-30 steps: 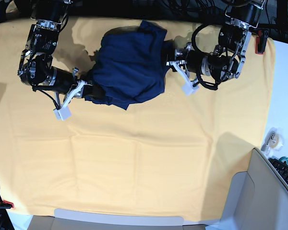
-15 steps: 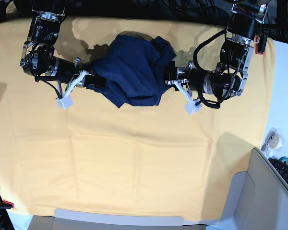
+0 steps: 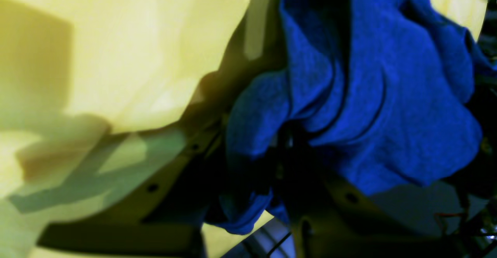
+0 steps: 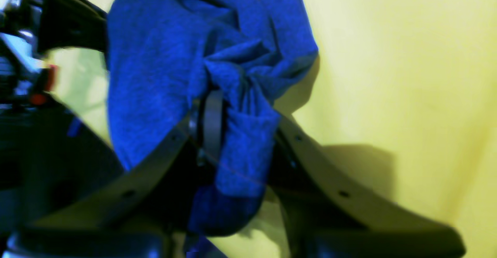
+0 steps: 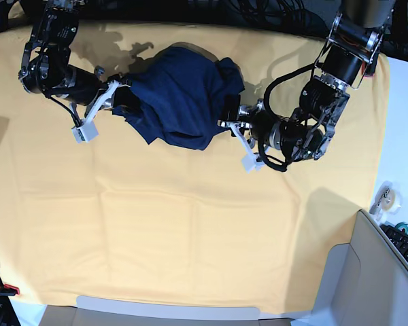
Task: Fold the T-shirt properly
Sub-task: 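Push both grippers inward, compressing the shirt bundle between them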
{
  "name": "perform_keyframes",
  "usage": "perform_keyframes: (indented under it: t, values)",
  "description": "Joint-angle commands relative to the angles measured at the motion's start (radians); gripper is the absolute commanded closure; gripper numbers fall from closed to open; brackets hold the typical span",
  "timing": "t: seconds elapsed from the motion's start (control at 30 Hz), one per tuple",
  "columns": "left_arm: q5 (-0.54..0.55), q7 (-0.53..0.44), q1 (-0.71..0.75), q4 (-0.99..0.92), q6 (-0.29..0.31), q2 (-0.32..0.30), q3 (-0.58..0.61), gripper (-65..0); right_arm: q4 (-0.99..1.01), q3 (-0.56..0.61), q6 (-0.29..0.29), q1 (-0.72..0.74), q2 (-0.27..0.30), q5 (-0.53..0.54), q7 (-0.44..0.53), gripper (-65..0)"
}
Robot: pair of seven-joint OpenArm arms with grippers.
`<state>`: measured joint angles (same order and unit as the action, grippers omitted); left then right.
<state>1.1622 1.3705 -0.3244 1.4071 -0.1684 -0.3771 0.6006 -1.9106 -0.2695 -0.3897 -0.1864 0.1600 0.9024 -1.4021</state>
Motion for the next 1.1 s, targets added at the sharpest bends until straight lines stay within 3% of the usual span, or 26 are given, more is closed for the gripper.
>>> perform_keyframes:
  t: [0.0, 0.33, 0.6, 0.77, 0.97, 1.07]
  values:
    - [0.019, 0.026, -0.041, 0.005, -0.036, -0.007, 0.009, -1.0, -0.034, -0.003, -0.004, -0.006, 0.010, -0.009, 0.006, 0.0]
    - [-0.011, 0.026, -0.115, -0.056, -0.036, 0.051, 0.065, -1.0, -0.071, 0.002, -0.004, -0.065, 0.016, -0.055, 0.006, 0.0]
    - [-0.219, 0.026, -0.117, -0.056, -0.036, 0.163, 0.066, -1.1, -0.071, 0.002, -0.004, -0.109, 0.023, -0.061, 0.006, 0.0]
    - [-0.322, 0.026, -0.118, -0.074, -0.035, 0.215, 0.066, -1.1, -0.071, 0.008, -0.004, -0.129, 0.029, -0.119, 0.006, 0.0]
    - [-0.408, 0.026, -0.169, -0.140, -0.029, 0.257, 0.072, -1.1, -0.079, 0.118, -0.004, -0.134, 0.028, -0.226, 0.006, 0.0]
    - [-0.431, 0.026, -0.201, -0.150, -0.029, 0.261, 0.100, -1.1, -0.079, 0.224, -0.004, -0.134, 0.031, -0.343, 0.006, 0.0]
